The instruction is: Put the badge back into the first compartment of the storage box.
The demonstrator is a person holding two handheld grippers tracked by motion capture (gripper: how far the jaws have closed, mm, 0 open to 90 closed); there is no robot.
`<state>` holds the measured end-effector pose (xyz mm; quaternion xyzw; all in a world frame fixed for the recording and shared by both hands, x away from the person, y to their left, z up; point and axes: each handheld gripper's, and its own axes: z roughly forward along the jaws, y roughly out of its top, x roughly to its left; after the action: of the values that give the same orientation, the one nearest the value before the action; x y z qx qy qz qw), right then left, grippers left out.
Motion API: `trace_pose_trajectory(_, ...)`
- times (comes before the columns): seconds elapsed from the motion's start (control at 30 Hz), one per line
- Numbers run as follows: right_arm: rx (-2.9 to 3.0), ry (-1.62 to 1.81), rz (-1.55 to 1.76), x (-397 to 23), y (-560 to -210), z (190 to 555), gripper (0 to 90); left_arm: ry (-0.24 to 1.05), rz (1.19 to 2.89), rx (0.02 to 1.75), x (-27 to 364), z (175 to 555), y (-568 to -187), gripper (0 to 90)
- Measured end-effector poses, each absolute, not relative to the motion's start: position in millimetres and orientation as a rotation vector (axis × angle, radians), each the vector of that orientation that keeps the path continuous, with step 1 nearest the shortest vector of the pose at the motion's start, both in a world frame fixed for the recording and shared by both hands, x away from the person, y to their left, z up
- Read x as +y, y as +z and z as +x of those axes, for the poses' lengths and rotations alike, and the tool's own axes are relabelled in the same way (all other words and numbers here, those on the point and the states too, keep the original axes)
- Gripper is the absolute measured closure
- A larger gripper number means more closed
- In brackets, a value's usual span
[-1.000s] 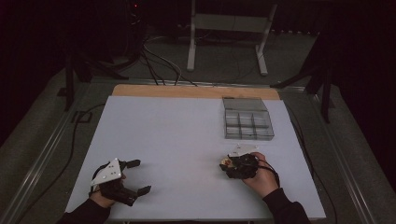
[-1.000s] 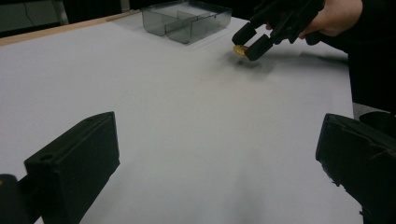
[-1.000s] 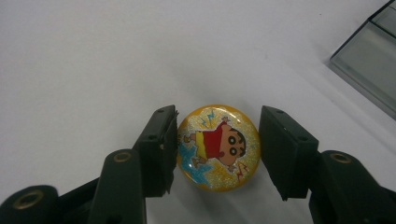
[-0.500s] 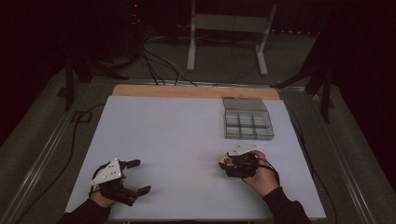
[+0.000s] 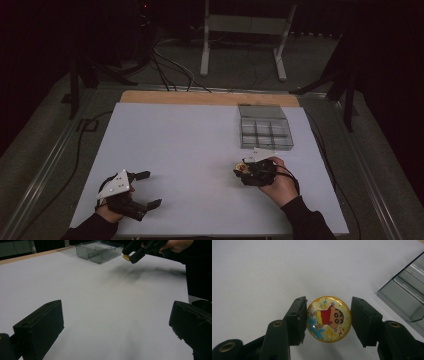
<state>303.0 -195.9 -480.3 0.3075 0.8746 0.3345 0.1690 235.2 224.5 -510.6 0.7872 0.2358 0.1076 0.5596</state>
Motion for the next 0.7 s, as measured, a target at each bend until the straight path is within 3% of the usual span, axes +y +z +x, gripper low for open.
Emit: trace_pose_trajectory(0.7,2.442,0.952,0.886,-199.3,-466.4,318.7,47.7,0.255,1.853,0.558,224.7,234.9,-510.5,0.3)
